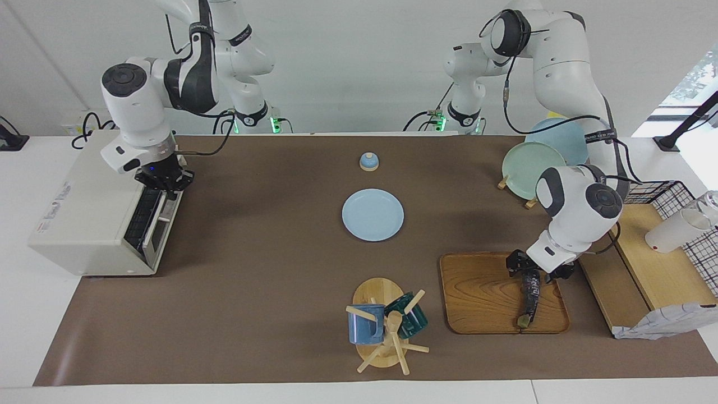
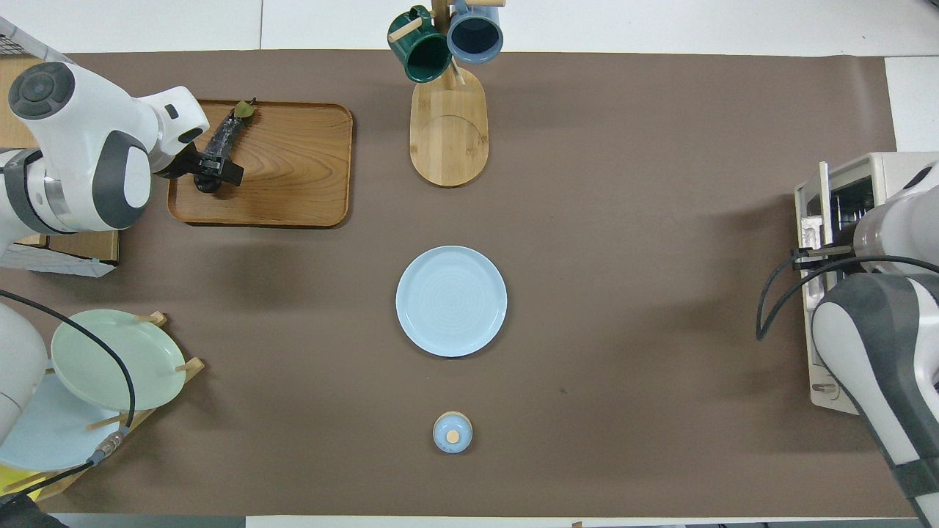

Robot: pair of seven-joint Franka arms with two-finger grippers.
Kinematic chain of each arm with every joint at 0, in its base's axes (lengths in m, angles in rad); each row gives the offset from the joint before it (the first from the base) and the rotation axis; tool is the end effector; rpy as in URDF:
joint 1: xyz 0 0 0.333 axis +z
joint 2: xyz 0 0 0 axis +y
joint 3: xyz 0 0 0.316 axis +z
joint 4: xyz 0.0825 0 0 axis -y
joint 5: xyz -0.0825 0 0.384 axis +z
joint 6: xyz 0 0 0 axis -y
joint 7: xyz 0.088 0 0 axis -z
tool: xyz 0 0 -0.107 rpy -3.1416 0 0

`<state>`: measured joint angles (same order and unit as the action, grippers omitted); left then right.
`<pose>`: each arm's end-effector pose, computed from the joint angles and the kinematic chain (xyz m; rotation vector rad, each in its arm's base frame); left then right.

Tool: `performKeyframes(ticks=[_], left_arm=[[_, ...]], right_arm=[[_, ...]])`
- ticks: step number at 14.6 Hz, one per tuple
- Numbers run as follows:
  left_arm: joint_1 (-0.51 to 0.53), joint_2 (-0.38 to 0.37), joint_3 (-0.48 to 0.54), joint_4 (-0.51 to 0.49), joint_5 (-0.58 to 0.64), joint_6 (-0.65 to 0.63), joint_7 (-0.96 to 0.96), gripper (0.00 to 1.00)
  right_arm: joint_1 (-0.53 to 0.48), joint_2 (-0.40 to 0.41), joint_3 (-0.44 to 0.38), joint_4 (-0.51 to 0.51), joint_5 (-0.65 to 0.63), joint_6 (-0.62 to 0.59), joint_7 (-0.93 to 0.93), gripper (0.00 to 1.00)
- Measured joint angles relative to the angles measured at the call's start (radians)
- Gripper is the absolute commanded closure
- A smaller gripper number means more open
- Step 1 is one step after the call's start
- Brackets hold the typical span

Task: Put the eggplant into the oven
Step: 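Grasp the eggplant with the left gripper while the right gripper opens the oven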

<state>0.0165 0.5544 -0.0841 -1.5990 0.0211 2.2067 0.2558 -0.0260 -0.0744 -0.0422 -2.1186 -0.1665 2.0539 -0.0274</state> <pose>0.6951 -0.0384 0.3148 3.0788 -0.4995 0.0898 0.5257 -0.0452 0.4471 2.9961 0.0540 0.0042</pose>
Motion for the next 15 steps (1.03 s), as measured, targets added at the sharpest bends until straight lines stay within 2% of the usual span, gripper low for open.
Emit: performKeyframes(ticks=[3, 5, 7, 8, 9, 10, 15], left_arm=[[-0.001, 0.001, -0.001, -0.005, 0.000, 0.032, 0.039, 0.00], [-0.002, 0.003, -0.002, -0.005, 0.000, 0.035, 0.056, 0.06], [-0.002, 0.004, -0.001, -0.006, 0.000, 0.037, 0.062, 0.35], [-0.002, 0.004, -0.001, -0.006, 0.000, 0.037, 0.064, 0.61], [-0.002, 0.004, -0.001, -0.006, 0.000, 0.038, 0.066, 0.94], [-0.002, 0.004, -0.001, -0.005, 0.000, 0.038, 0.066, 1.00], [0.002, -0.001, 0.000, 0.011, -0.024, 0.032, 0.063, 1.00]], right_arm=[[0.032, 0.028, 0.012, -0.034, 0.033, 0.057, 0.039, 1.00], [0.052, 0.052, 0.019, -0.067, 0.040, 0.118, 0.069, 1.00], [0.069, 0.077, 0.021, -0.108, 0.040, 0.205, 0.099, 1.00], [0.074, 0.091, 0.022, -0.125, 0.040, 0.241, 0.109, 1.00], [0.076, 0.105, 0.025, -0.136, 0.040, 0.269, 0.116, 1.00], [0.077, 0.121, 0.027, -0.142, 0.043, 0.289, 0.118, 1.00], [0.073, 0.192, 0.025, -0.145, 0.097, 0.343, 0.120, 1.00]])
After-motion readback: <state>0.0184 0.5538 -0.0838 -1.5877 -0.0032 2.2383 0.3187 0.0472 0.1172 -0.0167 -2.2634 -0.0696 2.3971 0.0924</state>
